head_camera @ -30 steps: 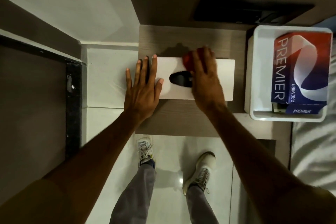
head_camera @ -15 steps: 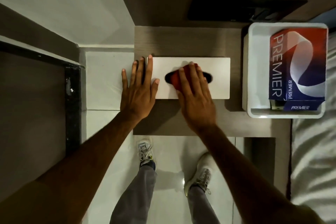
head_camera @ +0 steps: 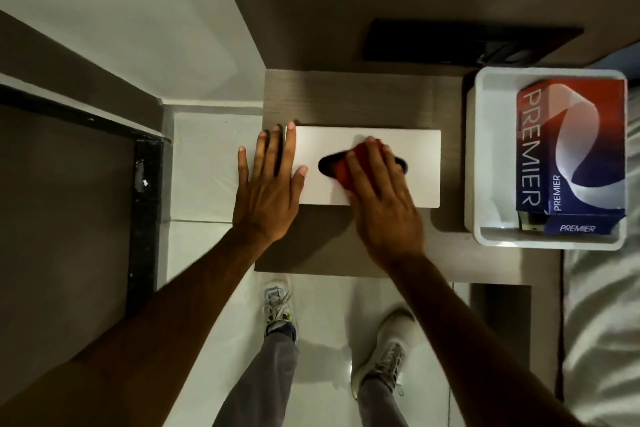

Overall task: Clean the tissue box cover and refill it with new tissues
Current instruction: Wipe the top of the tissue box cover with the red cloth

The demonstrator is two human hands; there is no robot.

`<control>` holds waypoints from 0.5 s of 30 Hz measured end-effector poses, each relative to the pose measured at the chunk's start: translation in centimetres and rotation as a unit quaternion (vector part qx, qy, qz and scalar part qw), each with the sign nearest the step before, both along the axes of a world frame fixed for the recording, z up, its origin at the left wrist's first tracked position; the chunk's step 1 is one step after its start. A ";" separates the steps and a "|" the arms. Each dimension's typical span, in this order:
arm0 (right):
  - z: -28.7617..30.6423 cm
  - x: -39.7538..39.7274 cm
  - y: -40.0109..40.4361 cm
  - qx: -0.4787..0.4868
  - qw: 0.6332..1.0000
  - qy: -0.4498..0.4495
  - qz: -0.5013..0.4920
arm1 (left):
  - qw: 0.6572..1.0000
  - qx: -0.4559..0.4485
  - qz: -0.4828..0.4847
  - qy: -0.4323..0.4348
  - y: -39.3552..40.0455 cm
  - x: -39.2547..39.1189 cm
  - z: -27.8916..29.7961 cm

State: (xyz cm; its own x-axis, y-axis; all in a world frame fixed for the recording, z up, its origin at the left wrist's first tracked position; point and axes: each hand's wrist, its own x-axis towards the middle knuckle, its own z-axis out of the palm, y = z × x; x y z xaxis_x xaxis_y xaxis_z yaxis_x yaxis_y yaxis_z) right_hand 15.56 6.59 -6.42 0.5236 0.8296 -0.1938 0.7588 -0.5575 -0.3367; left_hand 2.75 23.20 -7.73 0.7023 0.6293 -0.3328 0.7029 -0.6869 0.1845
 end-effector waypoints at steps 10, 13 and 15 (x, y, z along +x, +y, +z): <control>-0.3 -0.8 -0.6 0.004 1.000 -0.005 0.026 | 0.999 0.030 0.016 0.016 -0.5 -0.1 -0.4; 0.3 1.9 -3.2 -0.025 0.995 -0.006 -0.100 | 0.999 0.023 0.042 0.015 -1.5 0.3 -0.3; 0.5 2.8 -2.7 -0.031 0.979 0.009 -0.203 | 0.998 0.006 0.069 -0.003 -2.1 0.5 -0.4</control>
State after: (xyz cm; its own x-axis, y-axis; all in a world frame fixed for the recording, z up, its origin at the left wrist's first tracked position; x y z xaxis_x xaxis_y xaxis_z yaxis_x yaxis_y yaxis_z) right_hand 18.40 3.86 -5.89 0.8041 0.5395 -0.2499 0.4639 -0.8321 -0.3038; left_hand 3.24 21.07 -8.11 0.6110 0.7237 -0.3208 0.7896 -0.5863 0.1812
